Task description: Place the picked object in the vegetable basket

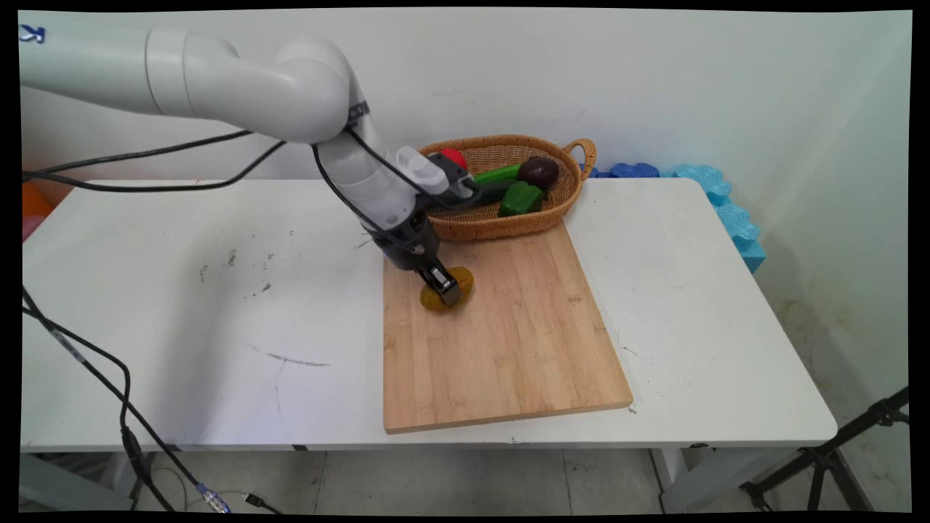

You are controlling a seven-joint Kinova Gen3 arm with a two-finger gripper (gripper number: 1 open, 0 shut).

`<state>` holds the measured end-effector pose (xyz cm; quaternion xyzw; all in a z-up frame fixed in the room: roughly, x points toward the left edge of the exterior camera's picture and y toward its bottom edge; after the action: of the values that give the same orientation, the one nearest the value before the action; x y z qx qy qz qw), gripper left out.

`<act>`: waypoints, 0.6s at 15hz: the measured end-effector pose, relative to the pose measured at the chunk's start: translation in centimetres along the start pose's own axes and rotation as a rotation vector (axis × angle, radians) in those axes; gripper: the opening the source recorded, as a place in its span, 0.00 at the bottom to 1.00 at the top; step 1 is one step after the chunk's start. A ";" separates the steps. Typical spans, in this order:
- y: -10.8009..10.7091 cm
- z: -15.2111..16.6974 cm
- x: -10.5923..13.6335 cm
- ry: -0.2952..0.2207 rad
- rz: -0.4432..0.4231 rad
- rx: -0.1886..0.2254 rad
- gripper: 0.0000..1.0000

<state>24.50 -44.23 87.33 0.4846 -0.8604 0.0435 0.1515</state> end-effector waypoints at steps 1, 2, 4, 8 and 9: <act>-0.2 -0.7 0.2 0.003 0.003 -0.006 0.00; -0.4 -1.4 0.6 0.007 0.006 -0.012 0.00; -0.9 -3.2 1.6 0.018 0.007 -0.026 0.00; -2.2 -6.0 4.2 0.050 -0.002 -0.044 0.00; -2.8 -6.6 5.2 0.062 -0.008 -0.046 0.00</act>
<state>25.77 -48.48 95.00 0.4827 -0.8541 0.0381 0.1897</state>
